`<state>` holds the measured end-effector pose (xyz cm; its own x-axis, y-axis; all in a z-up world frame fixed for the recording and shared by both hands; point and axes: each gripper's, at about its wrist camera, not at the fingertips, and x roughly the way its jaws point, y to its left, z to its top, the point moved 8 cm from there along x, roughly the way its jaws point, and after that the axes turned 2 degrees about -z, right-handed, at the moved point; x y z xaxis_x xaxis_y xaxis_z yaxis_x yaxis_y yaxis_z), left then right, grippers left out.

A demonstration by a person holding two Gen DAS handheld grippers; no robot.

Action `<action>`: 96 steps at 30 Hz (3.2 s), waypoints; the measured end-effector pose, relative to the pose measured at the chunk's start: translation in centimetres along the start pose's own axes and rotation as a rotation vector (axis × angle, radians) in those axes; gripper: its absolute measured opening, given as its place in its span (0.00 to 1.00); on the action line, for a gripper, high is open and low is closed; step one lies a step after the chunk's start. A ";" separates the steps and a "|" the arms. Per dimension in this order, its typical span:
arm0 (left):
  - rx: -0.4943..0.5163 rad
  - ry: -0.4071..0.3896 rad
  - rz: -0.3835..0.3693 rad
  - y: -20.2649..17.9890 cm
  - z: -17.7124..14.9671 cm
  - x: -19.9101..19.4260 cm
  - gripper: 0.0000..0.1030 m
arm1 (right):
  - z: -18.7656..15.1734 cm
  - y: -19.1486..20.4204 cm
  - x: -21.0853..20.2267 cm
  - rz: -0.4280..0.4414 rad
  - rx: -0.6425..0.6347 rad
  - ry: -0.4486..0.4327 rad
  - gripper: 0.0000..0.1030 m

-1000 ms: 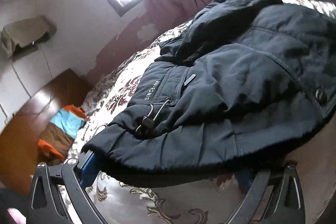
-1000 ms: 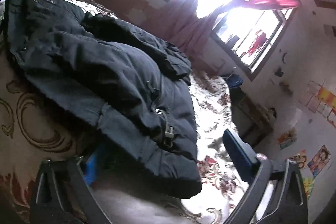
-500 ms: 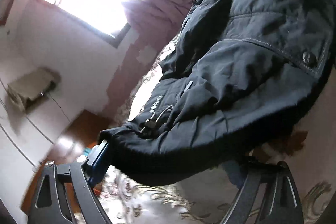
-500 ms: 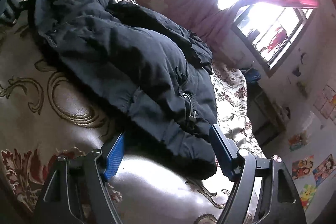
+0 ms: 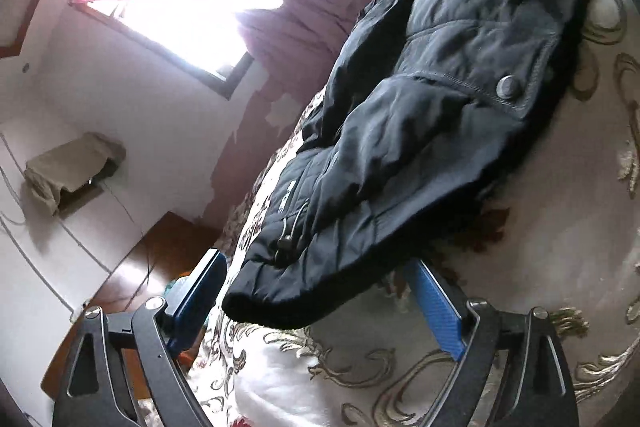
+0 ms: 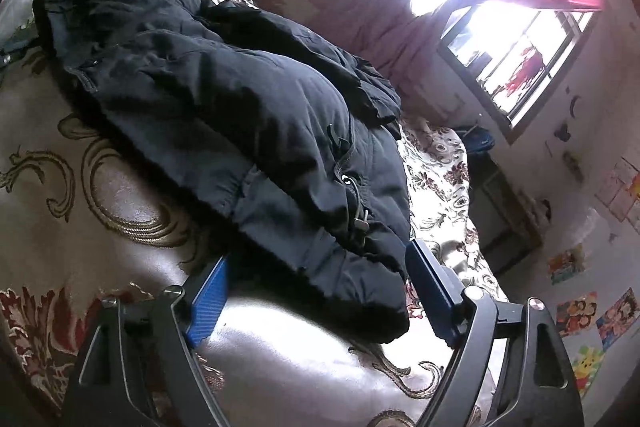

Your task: Fold large clothes

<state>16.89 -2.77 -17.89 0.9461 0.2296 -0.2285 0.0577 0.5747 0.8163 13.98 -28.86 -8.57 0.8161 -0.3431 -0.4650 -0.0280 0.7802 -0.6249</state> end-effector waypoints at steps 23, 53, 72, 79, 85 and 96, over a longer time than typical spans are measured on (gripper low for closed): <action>0.012 0.069 -0.157 1.0 2.9 3.5 0.24 | 0.6 -0.7 0.3 -0.013 0.032 -0.043 0.91; -0.334 0.091 -0.286 5.4 4.3 0.0 0.09 | 2.4 -2.9 -3.5 -0.050 0.107 -0.082 0.07; -0.404 -0.028 -0.228 8.4 1.9 -16.5 0.08 | -0.1 -8.7 -21.7 -0.150 0.140 -0.244 0.04; -0.401 -0.114 -0.173 11.7 4.3 -17.8 0.08 | 3.0 -11.9 -20.6 -0.174 0.205 -0.317 0.04; -0.398 -0.129 -0.176 13.6 7.3 -13.4 0.08 | 7.5 -14.0 -14.3 -0.123 0.244 -0.339 0.04; -0.278 -0.113 -0.185 15.0 14.2 -2.1 0.08 | 14.5 -16.8 -0.6 -0.007 0.286 -0.332 0.04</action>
<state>20.30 -5.80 2.35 0.9580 0.0221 -0.2861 0.1572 0.7936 0.5877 22.33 -34.18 11.31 0.9583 -0.1988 -0.2053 0.1011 0.9078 -0.4070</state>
